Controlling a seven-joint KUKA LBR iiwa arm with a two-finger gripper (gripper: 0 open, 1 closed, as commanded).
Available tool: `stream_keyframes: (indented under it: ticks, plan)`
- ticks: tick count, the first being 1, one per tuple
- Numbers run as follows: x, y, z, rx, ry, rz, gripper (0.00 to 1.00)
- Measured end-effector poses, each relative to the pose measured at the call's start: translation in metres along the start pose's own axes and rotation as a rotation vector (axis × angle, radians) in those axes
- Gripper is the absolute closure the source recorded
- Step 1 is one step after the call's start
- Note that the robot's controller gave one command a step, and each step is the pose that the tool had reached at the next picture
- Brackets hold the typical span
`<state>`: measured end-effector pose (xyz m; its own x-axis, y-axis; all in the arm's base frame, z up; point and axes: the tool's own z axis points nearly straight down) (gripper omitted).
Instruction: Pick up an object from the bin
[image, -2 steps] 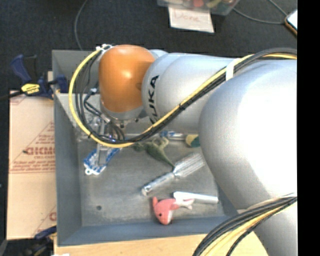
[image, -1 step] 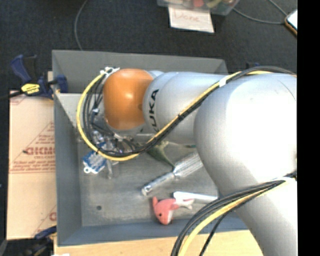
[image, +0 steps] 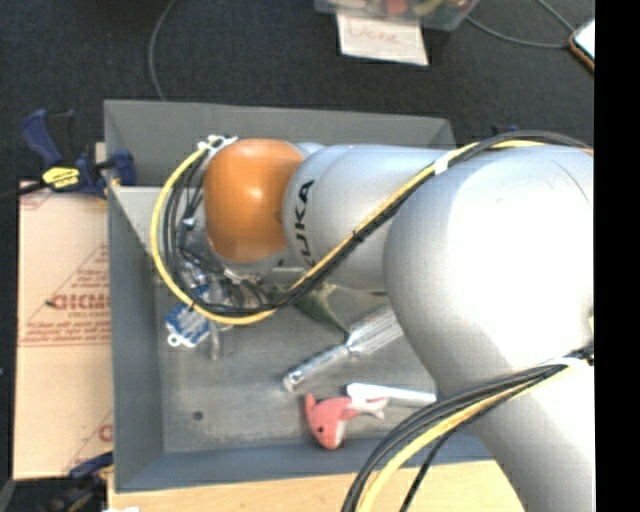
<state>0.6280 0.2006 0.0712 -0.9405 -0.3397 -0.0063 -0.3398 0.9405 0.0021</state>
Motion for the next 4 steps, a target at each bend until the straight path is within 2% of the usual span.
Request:
stream_keyframes:
  ticks: [1,2,3,4]
  plan:
    - [-0.0026,-0.0030,-0.0011,-0.001,-0.005,-0.013,0.00]
    - [-0.0013,-0.0016,-0.0013,-0.002,-0.002,-0.002,0.00]
    - [-0.0037,-0.0034,-0.0027,-0.003,-0.009,-0.007,1.00]
    - [-0.0037,-0.0035,-0.0027,-0.003,-0.009,-0.007,1.00]
